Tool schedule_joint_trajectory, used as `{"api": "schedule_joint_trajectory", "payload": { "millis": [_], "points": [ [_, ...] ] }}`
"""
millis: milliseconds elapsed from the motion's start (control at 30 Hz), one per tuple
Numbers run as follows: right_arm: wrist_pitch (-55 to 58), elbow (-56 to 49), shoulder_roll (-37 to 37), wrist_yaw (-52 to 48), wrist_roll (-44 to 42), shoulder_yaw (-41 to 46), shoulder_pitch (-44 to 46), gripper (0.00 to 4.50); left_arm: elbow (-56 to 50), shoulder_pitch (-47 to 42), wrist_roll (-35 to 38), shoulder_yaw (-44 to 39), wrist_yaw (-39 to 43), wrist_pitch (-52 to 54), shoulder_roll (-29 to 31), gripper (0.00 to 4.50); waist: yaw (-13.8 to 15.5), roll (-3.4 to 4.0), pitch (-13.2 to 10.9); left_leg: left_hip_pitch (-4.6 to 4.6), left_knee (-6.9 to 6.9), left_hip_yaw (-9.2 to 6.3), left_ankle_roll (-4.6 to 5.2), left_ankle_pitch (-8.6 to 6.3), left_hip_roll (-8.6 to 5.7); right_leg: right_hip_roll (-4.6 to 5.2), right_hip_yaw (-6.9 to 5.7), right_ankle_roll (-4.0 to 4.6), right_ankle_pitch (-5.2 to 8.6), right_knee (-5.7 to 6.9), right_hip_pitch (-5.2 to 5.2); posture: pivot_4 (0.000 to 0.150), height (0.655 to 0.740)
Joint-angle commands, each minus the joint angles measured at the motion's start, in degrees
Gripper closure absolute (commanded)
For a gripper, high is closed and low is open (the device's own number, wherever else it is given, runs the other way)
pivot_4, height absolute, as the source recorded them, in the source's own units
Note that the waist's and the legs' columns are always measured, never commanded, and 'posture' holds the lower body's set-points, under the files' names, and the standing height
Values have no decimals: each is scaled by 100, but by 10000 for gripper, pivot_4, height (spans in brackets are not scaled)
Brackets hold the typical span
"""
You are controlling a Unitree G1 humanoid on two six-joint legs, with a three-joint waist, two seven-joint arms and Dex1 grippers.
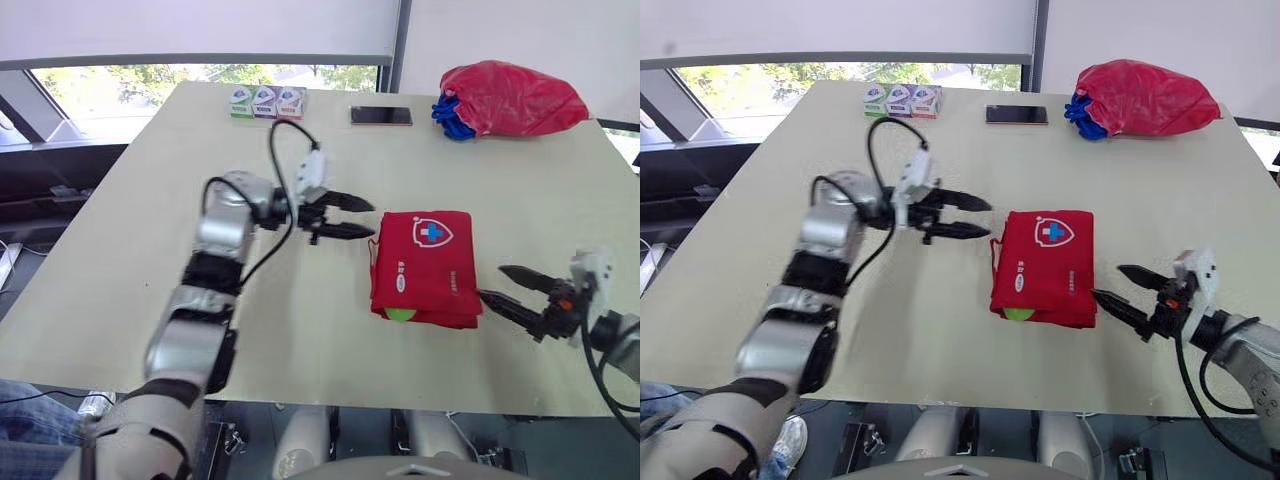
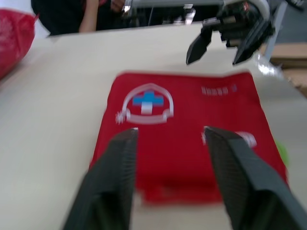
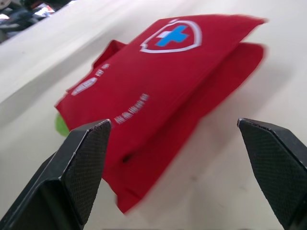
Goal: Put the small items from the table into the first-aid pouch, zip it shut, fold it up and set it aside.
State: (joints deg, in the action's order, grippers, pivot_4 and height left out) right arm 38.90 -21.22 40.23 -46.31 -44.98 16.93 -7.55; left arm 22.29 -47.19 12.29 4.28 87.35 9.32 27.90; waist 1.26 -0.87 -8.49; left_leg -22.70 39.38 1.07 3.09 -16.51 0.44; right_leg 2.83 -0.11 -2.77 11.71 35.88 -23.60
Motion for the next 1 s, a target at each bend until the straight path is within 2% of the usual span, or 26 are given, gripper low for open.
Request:
{"api": "schedule_joint_trajectory", "payload": {
  "millis": [33,67,167,333,433,600,700,733,1000],
  "points": [
    [315,56,40,114,-43,-152,167,0,-1099,265,495,-173,60,462,347,5726,39,0,0,-3,3,0,0,0,-2,3,-1,1,1,-2,1,1500,7400],
    [465,134,-15,212,-97,-195,237,0,-1404,405,627,-249,8,671,504,492,20,-3,-1,-5,3,1,0,0,-4,6,0,5,3,-3,1,1500,7400],
    [960,269,-179,425,-376,-296,389,0,-2176,750,947,-434,-168,1187,886,492,-12,-8,-2,-4,5,5,1,0,-6,5,2,5,4,-4,2,1500,7400],
    [1250,437,-276,525,-273,-569,614,0,-2848,1022,1292,-548,-580,1720,1161,492,-50,-5,-2,5,3,4,0,1,1,-2,3,8,6,3,2,1500,7400],
    [1448,530,-335,577,-343,-650,805,6711,-2892,1048,1290,-511,-741,1703,1237,0,-53,-7,-1,11,3,8,-1,1,2,-8,6,6,5,3,4,1500,7400],
    [1672,454,-404,603,-456,-668,898,27383,-2886,975,1378,-441,-835,1744,1275,0,-54,-7,-1,9,2,11,0,0,1,-10,10,-3,0,2,2,1500,7400],
    [1728,425,-553,750,-589,-529,919,41532,-2841,921,1409,-424,-912,1739,1243,0,-54,-7,-1,9,2,11,0,0,2,-11,10,-3,0,2,3,1500,7400],
    [1720,424,-650,864,-661,-423,957,44779,-2826,905,1416,-423,-961,1754,1217,0,-54,-7,-1,10,2,11,0,0,2,-11,10,-3,0,2,3,1500,7400],
    [1116,1100,-1620,2129,-838,537,1902,44779,-2860,784,1644,-549,-1635,2206,1022,0,-61,-5,-3,10,2,20,-1,1,1,-12,20,-5,-1,3,0,1500,7400]
  ]
}}
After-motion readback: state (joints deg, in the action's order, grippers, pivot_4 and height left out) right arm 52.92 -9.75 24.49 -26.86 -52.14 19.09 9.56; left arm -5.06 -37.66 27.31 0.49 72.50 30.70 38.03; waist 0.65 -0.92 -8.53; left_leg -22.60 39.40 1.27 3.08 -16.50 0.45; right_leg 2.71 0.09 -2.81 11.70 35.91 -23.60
